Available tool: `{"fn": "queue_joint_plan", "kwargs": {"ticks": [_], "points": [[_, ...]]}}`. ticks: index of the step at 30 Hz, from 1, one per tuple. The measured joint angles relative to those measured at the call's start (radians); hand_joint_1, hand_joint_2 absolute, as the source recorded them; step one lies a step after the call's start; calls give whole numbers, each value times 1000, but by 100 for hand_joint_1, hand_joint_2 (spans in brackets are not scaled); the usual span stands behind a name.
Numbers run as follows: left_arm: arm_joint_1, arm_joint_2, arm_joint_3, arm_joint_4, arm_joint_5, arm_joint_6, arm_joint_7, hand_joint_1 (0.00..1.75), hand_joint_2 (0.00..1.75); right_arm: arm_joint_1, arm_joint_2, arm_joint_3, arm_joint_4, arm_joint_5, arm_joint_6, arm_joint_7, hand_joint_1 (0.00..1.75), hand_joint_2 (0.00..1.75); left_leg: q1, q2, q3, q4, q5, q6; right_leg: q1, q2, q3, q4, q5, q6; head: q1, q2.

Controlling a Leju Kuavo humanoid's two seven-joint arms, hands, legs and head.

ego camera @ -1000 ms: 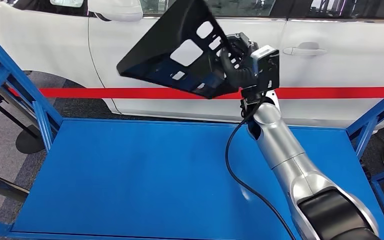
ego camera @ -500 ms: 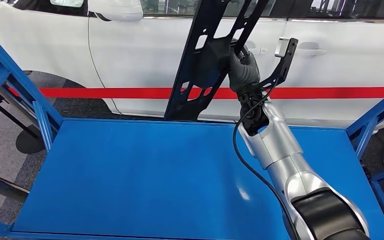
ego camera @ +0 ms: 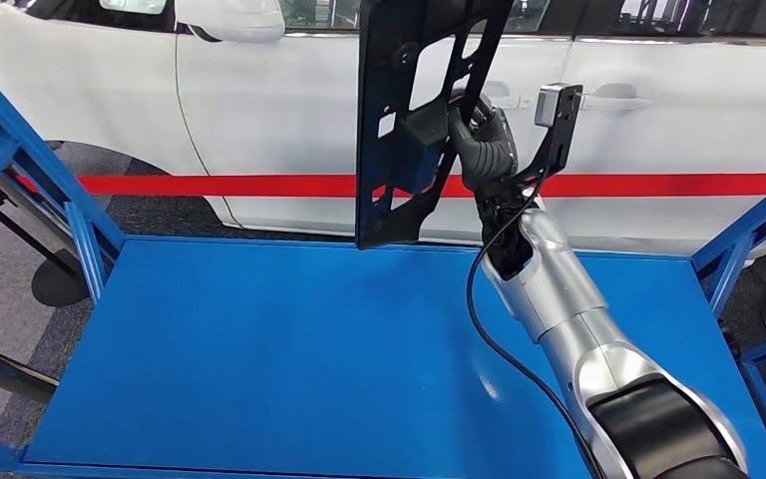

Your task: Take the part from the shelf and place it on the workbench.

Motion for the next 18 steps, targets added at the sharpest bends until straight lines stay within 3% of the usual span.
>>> {"fn": "queue_joint_plan", "kwargs": {"ticks": [12, 18], "points": [[-2, -3, -2, 0, -1, -28, 11, 0, 175, 2, -9, 11, 38, -6, 11, -9, 175, 175, -3, 0, -3, 4, -1, 1, -2, 0, -1, -1, 1, 1, 0, 0], [-2, -3, -9, 0, -15, -33, 26, 0, 175, 2, -10, 12, 43, -6, 12, -14, 175, 175, -6, 0, -6, 9, 0, 12, -6, 0, -1, 0, 3, 15, 0, 0]]}}
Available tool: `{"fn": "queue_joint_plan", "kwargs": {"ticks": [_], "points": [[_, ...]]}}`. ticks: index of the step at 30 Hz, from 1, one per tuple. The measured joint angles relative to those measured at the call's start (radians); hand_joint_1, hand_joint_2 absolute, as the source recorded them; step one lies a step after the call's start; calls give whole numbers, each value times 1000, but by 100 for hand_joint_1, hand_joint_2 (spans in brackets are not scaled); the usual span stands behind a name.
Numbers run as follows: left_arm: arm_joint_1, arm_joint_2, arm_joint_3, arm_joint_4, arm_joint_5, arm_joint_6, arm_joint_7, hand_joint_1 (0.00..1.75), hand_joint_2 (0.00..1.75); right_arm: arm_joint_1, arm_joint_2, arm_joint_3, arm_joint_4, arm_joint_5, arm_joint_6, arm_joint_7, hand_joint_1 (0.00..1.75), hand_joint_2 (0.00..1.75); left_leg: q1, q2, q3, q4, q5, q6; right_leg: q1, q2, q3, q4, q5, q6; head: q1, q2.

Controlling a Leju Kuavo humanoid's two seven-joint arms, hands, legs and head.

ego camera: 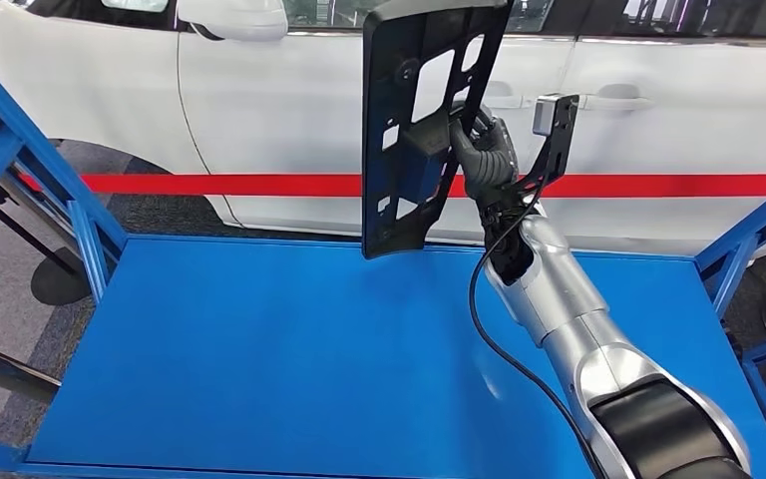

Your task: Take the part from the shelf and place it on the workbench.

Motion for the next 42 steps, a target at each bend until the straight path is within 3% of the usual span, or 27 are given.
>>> {"fn": "queue_joint_plan", "kwargs": {"ticks": [2, 3, 5, 6, 7, 8, 9, 10, 12, 13, 16, 18, 21, 22, 23, 24, 26, 28, 31, 32, 34, 36, 37, 38, 39, 40, 42], "points": [[0, 0, -3, 0, -2, -1, 4, 0, 175, 0, -2, 0, -1, 0, 0, -1, 175, 175, 3, 1, 1, -6, 6, 9, -1, 0, -11, 26, -22, 2, 0, 0], [0, 0, -4, 0, -3, -1, 6, 0, 175, 0, -3, 0, -1, 0, 0, -2, 175, 175, 4, 2, 2, -9, 9, 13, 0, 0, -28, 66, -50, 2, 0, 0], [0, 0, -7, 0, -3, -1, 9, 0, 175, 2, -7, 0, -1, 0, 1, -3, 175, 175, 2, 2, 0, -8, 12, 17, 2, -1, -89, 203, -119, -1, 0, 0], [1, 0, -8, 0, -3, -1, 11, 0, 175, 5, -9, 0, 0, 0, 1, -3, 175, 175, 0, 2, -1, -7, 12, 17, 3, -1, -120, 268, -141, -3, 0, 0], [2, 0, -9, 0, -3, -2, 12, 0, 175, 8, -11, 0, 0, 0, 2, -2, 175, 175, -2, 1, -3, -5, 12, 18, 5, -1, -138, 306, -143, -5, 0, 0], [3, 0, -10, 0, -3, -2, 13, 0, 175, 10, -13, 1, 1, -1, 3, -2, 175, 175, -4, 0, -4, -2, 12, 18, 7, -1, -139, 305, -126, -10, 0, 0], [4, 0, -12, 0, -3, -3, 14, 0, 175, 11, -15, 1, 1, -1, 5, -2, 175, 175, -6, -3, -5, 1, 12, 18, 10, 0, -122, 266, -93, -17, 0, 0], [4, 0, -13, 0, -3, -4, 14, 0, 175, 11, -16, 1, 1, -2, 6, -2, 175, 175, -8, -4, -7, 4, 11, 17, 14, 0, -92, 199, -55, -27, 0, 0], [3, 0, -15, 0, -3, -5, 14, 0, 175, 9, -18, 1, 0, -2, 8, -2, 175, 175, -12, -7, -13, 8, 13, 13, 22, 1, -37, 82, -11, -44, 0, 0], [3, 0, -15, 0, -2, -5, 14, 0, 175, 9, -18, 1, 0, -3, 9, -2, 175, 175, -11, -7, -17, 9, 15, 9, 26, 0, -25, 51, -4, -48, 0, 0], [4, 0, -17, 0, -2, -5, 17, 0, 175, 8, -17, 2, 0, -3, 9, -2, 175, 175, -9, -7, -25, 7, 19, -9, 25, -3, -25, 26, 7, -50, 0, 0], [5, 1, -17, 0, 0, -5, 22, 0, 175, 4, -15, 3, 0, -6, 9, 0, 175, 175, -7, -5, -42, 46, -22, -24, 17, -7, -30, 13, 22, -57, 0, 0], [4, 2, -17, 0, 4, -4, 29, 0, 175, 1, -12, 4, 1, -9, 8, 3, 175, 175, 11, -1, -101, 224, -133, -47, 15, -11, -49, 13, 37, -60, 0, 0], [4, 3, -17, 0, 4, -4, 30, 0, 175, 1, -12, 5, 3, -9, 8, 4, 175, 175, 17, 0, -109, 266, -147, -55, 13, -12, -56, 16, 41, -57, 0, 0], [3, 3, -17, 0, 4, -4, 31, 0, 175, 1, -12, 6, 4, -10, 8, 4, 175, 175, 24, 2, -102, 274, -143, -63, 10, -13, -64, 19, 45, -54, 0, 0], [3, 3, -17, 0, 4, -4, 30, 0, 175, 1, -12, 6, 5, -12, 8, 5, 175, 175, 31, 3, -76, 241, -121, -72, 6, -14, -71, 24, 47, -50, 0, 0], [1, 3, -18, 0, 3, -6, 30, 0, 175, -1, -12, 6, 7, -14, 7, 5, 175, 175, 41, 5, 3, 113, -74, -89, -3, -14, -88, 38, 51, -39, 0, 0], [0, 4, -19, 0, 3, -8, 30, 0, 175, -3, -12, 7, 7, -17, 8, 4, 175, 175, 41, 0, 42, 36, -56, -86, -3, -14, -103, 50, 58, -23, 0, 0], [1, 5, -20, 0, -1, -9, 31, 0, 175, -3, -14, 8, 10, -20, 10, 2, 175, 175, 34, -4, 26, 35, -44, -57, -4, -12, -113, 50, 73, 2, 1, 0], [0, 6, -20, 0, -2, -8, 33, 0, 175, -5, -15, 8, 11, -21, 10, 3, 175, 175, 34, -3, 19, 35, -36, -45, -6, -12, -120, 57, 61, 7, 1, 0], [-3, 6, -21, 0, -2, -8, 35, 0, 175, -11, -17, 8, 17, -26, 13, 5, 175, 175, 33, -1, 0, 31, -19, -19, -7, -11, -148, 127, -10, 10, 1, 0], [-5, 6, -21, 0, -2, -6, 39, 0, 175, -18, -17, 11, 23, -33, 17, 9, 175, 175, 25, 0, -23, 32, -1, -5, -3, -10, -186, 259, -98, 7, 1, 0], [-6, 6, -22, 0, -2, -6, 41, 0, 175, -20, -17, 12, 28, -35, 19, 11, 175, 175, 21, 0, -34, 32, 7, -1, 1, -10, -196, 313, -119, 4, 1, 0], [-6, 6, -22, 0, -2, -5, 42, 0, 175, -23, -16, 14, 32, -37, 21, 12, 175, 175, 16, 0, -45, 33, 16, 1, 5, -9, -191, 341, -117, -1, 1, 0], [-6, 6, -22, 0, -2, -4, 42, 0, 175, -25, -16, 15, 37, -38, 23, 13, 175, 175, 11, -1, -56, 34, 25, 3, 9, -8, -171, 333, -96, -8, 1, 0], [-6, 6, -22, 0, -1, -4, 42, 0, 175, -28, -15, 16, 41, -38, 24, 13, 175, 175, 5, -3, -67, 34, 34, 4, 15, -7, -134, 293, -69, -20, 1, 0], [-6, 4, -22, 0, 1, -4, 42, 0, 175, -36, -12, 17, 46, -38, 27, 12, 175, 175, -2, -5, -83, 34, 50, 2, 31, -4, -35, 154, -48, -51, 1, 0]]}}
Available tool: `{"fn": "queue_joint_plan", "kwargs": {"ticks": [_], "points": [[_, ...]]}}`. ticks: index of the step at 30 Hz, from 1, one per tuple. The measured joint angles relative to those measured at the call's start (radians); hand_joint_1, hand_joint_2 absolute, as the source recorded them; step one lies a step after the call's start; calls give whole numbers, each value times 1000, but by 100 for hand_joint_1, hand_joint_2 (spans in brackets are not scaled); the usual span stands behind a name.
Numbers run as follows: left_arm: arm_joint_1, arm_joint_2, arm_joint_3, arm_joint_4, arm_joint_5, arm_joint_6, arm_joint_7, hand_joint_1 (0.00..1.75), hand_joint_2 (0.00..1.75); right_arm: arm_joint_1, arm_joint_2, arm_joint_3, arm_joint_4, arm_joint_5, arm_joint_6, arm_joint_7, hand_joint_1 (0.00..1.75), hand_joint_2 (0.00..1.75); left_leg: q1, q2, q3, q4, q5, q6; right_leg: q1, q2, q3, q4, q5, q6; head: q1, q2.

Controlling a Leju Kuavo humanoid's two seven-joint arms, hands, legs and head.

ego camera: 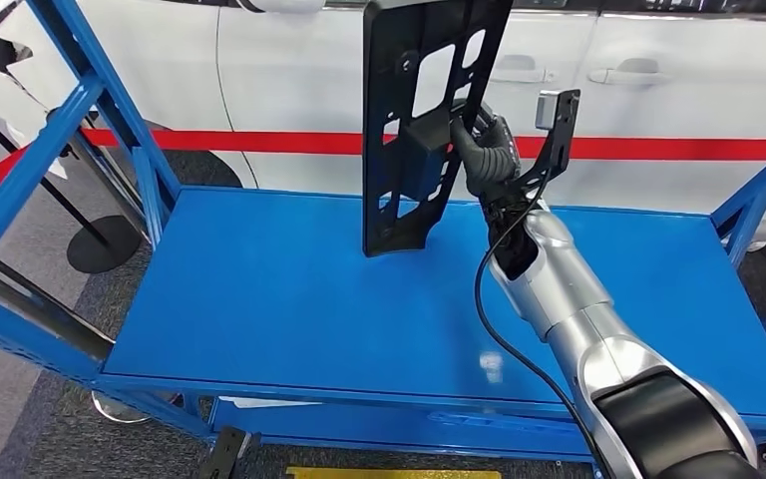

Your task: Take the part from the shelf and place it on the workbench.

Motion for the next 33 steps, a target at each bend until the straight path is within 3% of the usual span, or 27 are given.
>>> {"fn": "queue_joint_plan", "kwargs": {"ticks": [2, 4, 5, 6, 7, 9, 10, 11, 12, 13, 14, 15, 17, 18, 20, 21, 22, 24, 25, 26, 28, 30, 31, 32, 33], "points": [[0, -2, 0, 0, 2, 0, -1, 0, 175, -7, 3, 1, 3, 0, 4, -5, 175, 175, 1, 1, -7, -6, 18, -8, 11, 2, 57, -96, -9, -13, 0, 0], [-1, -3, 0, 0, 3, -1, 0, 0, 175, -12, 7, 2, 9, -1, 7, -9, 175, 175, 3, 1, -11, -20, 37, -19, 11, 0, 61, -126, 9, -12, 0, 0], [0, -4, -1, 0, 2, -1, 0, 0, 175, -15, 10, 3, 13, -1, 8, -10, 175, 175, 3, 1, -15, -21, 34, -25, 9, -3, 58, -139, 24, -14, 0, 0], [-1, -4, -1, 0, 2, -1, 2, 0, 175, -18, 14, 4, 17, -2, 7, -10, 175, 175, 3, 1, -22, -9, 12, -30, 4, -6, 53, -151, 40, -17, 0, 0], [-1, -3, -1, 0, 2, -1, 4, 0, 175, -22, 18, 5, 20, -3, 7, -10, 175, 175, 4, 2, -33, 22, -28, -36, -1, -9, 44, -159, 54, -18, 0, 0], [-2, -2, -1, 0, 2, -1, 6, 0, 175, -33, 25, 6, 24, -3, 5, -12, 175, 175, 12, 4, -57, 142, -127, -48, -3, -12, 18, -160, 77, -19, 0, 0], [-2, -1, -1, 0, 2, -1, 6, 0, 175, -36, 26, 6, 25, -3, 5, -14, 175, 175, 16, 5, -65, 206, -154, -54, -4, -13, 4, -158, 87, -16, 0, 0], [-1, 1, -1, 0, 2, 0, 3, 0, 175, -38, 25, 6, 24, -1, 4, -16, 175, 175, 21, 6, -65, 251, -157, -60, -7, -14, -10, -155, 97, -13, 0, 0], [0, 3, -1, 0, 2, 0, 0, 0, 175, -38, 24, 6, 20, 1, 3, -17, 175, 175, 26, 7, -51, 265, -136, -66, -10, -15, -26, -150, 105, -8, 0, 0], [1, 4, -1, 0, 2, 0, -3, 0, 175, -38, 23, 6, 14, 3, 2, -18, 175, 175, 31, 7, -22, 243, -106, -72, -14, -16, -42, -143, 113, -2, 0, 0], [2, 5, -1, 0, 2, 0, -6, 0, 175, -39, 21, 6, 5, 5, 0, -18, 175, 175, 37, 8, 21, 191, -86, -79, -17, -16, -58, -133, 119, 4, 0, 0], [1, 6, -1, 0, 2, 0, -8, 0, 175, -41, 20, 6, -7, 7, -2, -17, 175, 175, 38, 8, 72, 122, -86, -84, -19, -16, -74, -121, 124, 11, 0, 0], [0, 6, -1, 0, 2, 0, -10, 0, 175, -50, 16, 6, -32, 13, -10, -14, 175, 175, 36, 6, 138, 18, -117, -73, -18, -15, -96, -105, 137, 24, 0, 0], [0, 6, -2, 0, 2, 0, -9, 0, 175, -57, 15, 6, -43, 18, -16, -10, 175, 175, 31, 5, 146, 0, -127, -62, -17, -14, -101, -102, 145, 31, 0, 0], [1, 6, -2, 0, 3, 0, -8, 0, 175, -70, 7, 6, -61, 26, -27, -1, 175, 175, 31, 6, 131, 0, -116, -39, -18, -13, -109, -102, 154, 43, 0, 0], [2, 5, -2, 0, 3, 0, -7, 0, 175, -74, 3, 6, -70, 31, -32, 2, 175, 175, 32, 8, 121, 0, -106, -28, -20, -12, -116, -91, 137, 48, 0, 0], [2, 5, -2, 0, 3, 0, -8, 0, 175, -78, -2, 6, -79, 36, -34, 4, 175, 175, 32, 9, 110, -1, -94, -18, -21, -11, -128, -61, 101, 52, 0, 0], [2, 5, -2, 0, 4, 0, -10, 0, 175, -82, -8, 5, -96, 47, -36, 6, 175, 175, 29, 11, 82, 0, -70, -5, -22, -9, -159, 56, -5, 56, 0, 0], [2, 5, -2, 0, 3, 0, -11, 0, 175, -83, -11, 4, -105, 54, -36, 6, 175, 175, 26, 11, 66, 0, -58, -2, -22, -8, -172, 125, -44, 57, 0, 0], [3, 5, -2, 0, 3, 0, -12, 0, 175, -83, -14, 3, -112, 61, -37, 7, 175, 175, 23, 11, 51, 1, -46, 0, -21, -7, -176, 177, -59, 56, 0, 0], [3, 5, -2, 0, 2, 0, -12, 0, 175, -82, -19, 0, -124, 73, -37, 8, 175, 175, 15, 10, 22, 1, -23, 2, -17, -5, -142, 193, -27, 46, 0, 0], [3, 3, -3, -1, 2, 2, -10, 0, 175, -88, -21, -5, -134, 80, -37, 14, 175, 175, 8, 8, -2, 1, -1, 2, -5, 0, -47, 85, 11, 20, 0, 0], [2, 1, -4, -2, 2, 4, -7, 0, 175, -96, -21, -8, -139, 83, -37, 17, 175, 175, 6, 7, -11, 0, 9, 0, 2, 1, 10, 6, 5, 5, 0, 0], [1, -1, -4, -3, 2, 6, -4, 0, 175, -106, -21, -11, -143, 85, -37, 21, 175, 175, 5, 8, -17, -3, 21, -3, 9, 2, 51, -58, -5, -2, 0, 0], [0, -3, -6, -3, 1, 7, -2, 0, 175, -118, -21, -13, -145, 87, -37, 24, 175, 175, 7, 8, -21, -9, 33, -7, 14, 3, 74, -101, -14, -8, 0, 0]]}}
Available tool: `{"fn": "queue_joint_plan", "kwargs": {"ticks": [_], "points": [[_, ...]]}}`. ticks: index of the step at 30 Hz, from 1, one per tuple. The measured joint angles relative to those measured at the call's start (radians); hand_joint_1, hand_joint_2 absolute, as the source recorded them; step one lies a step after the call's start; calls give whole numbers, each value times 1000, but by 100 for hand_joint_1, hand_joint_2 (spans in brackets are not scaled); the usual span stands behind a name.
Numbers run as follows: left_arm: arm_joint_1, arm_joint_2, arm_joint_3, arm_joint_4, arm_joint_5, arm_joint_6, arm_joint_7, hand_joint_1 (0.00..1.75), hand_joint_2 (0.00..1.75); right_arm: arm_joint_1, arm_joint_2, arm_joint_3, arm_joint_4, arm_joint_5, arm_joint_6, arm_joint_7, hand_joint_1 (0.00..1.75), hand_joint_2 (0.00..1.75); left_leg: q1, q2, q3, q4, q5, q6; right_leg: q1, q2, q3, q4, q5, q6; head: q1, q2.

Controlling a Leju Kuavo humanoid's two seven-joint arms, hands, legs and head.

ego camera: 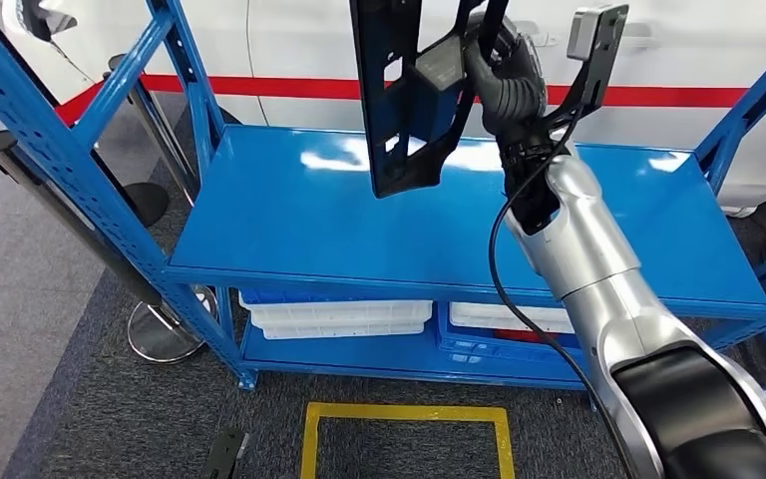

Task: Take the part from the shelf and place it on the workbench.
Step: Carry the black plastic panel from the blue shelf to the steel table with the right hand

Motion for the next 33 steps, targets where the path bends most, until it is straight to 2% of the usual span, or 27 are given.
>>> {"fn": "queue_joint_plan", "kwargs": {"ticks": [2, 3, 4, 5, 7, 8, 9, 10, 11, 12, 14, 16, 17, 18, 19, 20, 22, 23, 24, 25, 26, 27, 28, 29, 30, 31, 33], "points": [[-1, -2, -2, 0, -1, 2, 5, 0, 175, -16, -1, -5, -1, 1, 0, 6, 175, 175, 3, 0, -6, -17, 24, -11, 0, -4, 0, -35, 20, 0, 0, 0], [0, -2, -3, 0, -2, 3, 7, 0, 175, -21, -1, -6, 0, 1, 0, 8, 175, 175, 4, 0, -10, -17, 17, -16, -2, -7, -6, -46, 36, -4, 0, 0], [0, -2, -4, 0, -2, 5, 8, 0, 175, -22, -1, -8, 1, 1, 0, 10, 175, 175, 3, 0, -19, -2, -10, -20, -5, -10, -14, -57, 52, -8, 0, 0], [0, -2, -4, 0, -2, 6, 10, 0, 175, -24, -1, -8, 2, 1, 0, 12, 175, 175, 5, 0, -30, 35, -58, -25, -9, -13, -25, -62, 67, -11, 0, 0], [-1, -2, -5, 0, -2, 8, 11, 0, 175, -25, -1, -9, 5, 1, 1, 13, 175, 175, 12, 0, -54, 162, -159, -35, -10, -15, -56, -61, 94, -13, 0, 0], [-2, -1, -5, 0, -2, 8, 11, 0, 175, -26, -1, -9, 7, 1, 2, 13, 175, 175, 15, 0, -60, 227, -181, -41, -11, -16, -73, -59, 106, -11, 0, 0], [-2, -1, -5, 0, -2, 8, 11, 0, 175, -25, -2, -9, 10, 1, 2, 13, 175, 175, 18, 0, -57, 272, -175, -47, -13, -16, -91, -55, 118, -8, 0, 0], [-2, -1, -6, 0, -2, 8, 11, 0, 175, -25, -2, -9, 12, 0, 3, 12, 175, 175, 21, 0, -41, 285, -148, -53, -17, -16, -110, -50, 129, -4, 0, 0], [-2, -1, -6, 0, -2, 8, 11, 0, 175, -24, -2, -9, 15, 0, 3, 10, 175, 175, 25, 1, -10, 263, -116, -58, -20, -16, -130, -41, 139, 1, 0, 0], [-2, -1, -7, 0, -2, 8, 11, 0, 175, -24, -2, -9, 17, 1, 3, 8, 175, 175, 29, 1, 37, 210, -104, -64, -23, -16, -149, -31, 147, 7, 0, 0], [-3, -1, -8, -1, -2, 8, 10, 0, 175, -22, -4, -10, 18, 3, 4, 0, 175, 175, 30, 0, 135, 72, -137, -63, -23, -16, -179, -9, 160, 20, 0, 0], [-2, -1, -9, -2, -3, 7, 10, 0, 175, -17, -5, -12, 21, 5, 8, -9, 175, 175, 24, -2, 173, 6, -169, -48, -21, -16, -192, -1, 176, 32, 1, 0], [0, -2, -9, -2, -3, 7, 10, 0, 175, -12, -6, -12, 23, 6, 10, -13, 175, 175, 24, -2, 165, 6, -164, -37, -22, -16, -195, -3, 186, 38, 1, 0], [2, -2, -10, -2, -3, 6, 10, 0, 175, -7, -9, -12, 27, 6, 13, -19, 175, 175, 24, -1, 157, 5, -152, -29, -24, -15, -200, -2, 183, 44, 1, 0], [4, -2, -10, -2, -3, 4, 9, 0, 175, 0, -12, -12, 31, 7, 16, -24, 175, 175, 25, 1, 146, 4, -140, -19, -26, -14, -208, 12, 160, 50, 1, 0], [5, -3, -11, -2, -4, 3, 9, 0, 175, 7, -14, -12, 35, 8, 19, -29, 175, 175, 26, 3, 132, 2, -125, -12, -28, -13, -221, 46, 118, 55, 1, 0], [6, -3, -12, -2, -5, 2, 8, 0, 175, 20, -17, -12, 43, 9, 24, -37, 175, 175, 25, 5, 101, 3, -98, -3, -30, -12, -254, 171, 9, 63, 1, 0], [6, -3, -12, -2, -5, 1, 7, 0, 175, 27, -19, -12, 46, 8, 27, -39, 175, 175, 24, 5, 85, 3, -85, -2, -30, -11, -265, 238, -22, 65, 1, 0], [7, -3, -12, -2, -5, 0, 7, 0, 175, 34, -20, -12, 50, 7, 32, -40, 175, 175, 24, 5, 70, 4, -73, -3, -30, -10, -264, 283, -28, 66, 1, 0], [7, -3, -12, -2, -5, -1, 5, 0, 175, 42, -22, -12, 55, 5, 38, -41, 175, 175, 23, 4, 54, 4, -61, -4, -30, -9, -248, 296, -13, 65, 1, 0], [8, -3, -12, -2, -5, -1, 3, 0, 175, 49, -23, -12, 60, 3, 45, -42, 175, 175, 23, 4, 40, 4, -50, -5, -29, -8, -214, 273, 13, 61, 1, 0], [8, -3, -12, -2, -5, -1, 1, 0, 175, 55, -23, -12, 64, 2, 52, -46, 175, 175, 22, 4, 28, 4, -39, -7, -28, -6, -165, 218, 33, 54, 1, 0], [9, -5, -12, -2, -5, -1, -2, 0, 175, 60, -24, -12, 66, 2, 58, -50, 175, 175, 20, 2, 19, 4, -29, -11, -25, -3, -105, 144, 35, 46, 1, 0], [9, -6, -12, -2, -5, -1, -4, 0, 175, 63, -24, -12, 68, 2, 63, -54, 175, 175, 19, 2, 11, 3, -19, -15, -22, -2, -53, 72, 25, 39, 1, 0], [9, -8, -12, -2, -5, -1, -6, 0, 175, 65, -24, -12, 69, 2, 67, -57, 175, 175, 18, 2, 7, 0, -7, -20, -18, 0, -19, 19, 15, 34, 1, 0], [10, -9, -12, -2, -5, -1, -7, 0, 175, 68, -25, -12, 71, 2, 69, -60, 175, 175, 18, 2, 4, -7, 5, -27, -15, 0, -3, -13, 10, 29, 1, 0], [15, -10, -12, -2, -4, -2, -9, 0, 175, 76, -26, -12, 76, 2, 71, -62, 175, 175, 19, 1, -2, -21, 23, -39, -15, -3, -14, -32, 32, 18, 1, 0]]}}
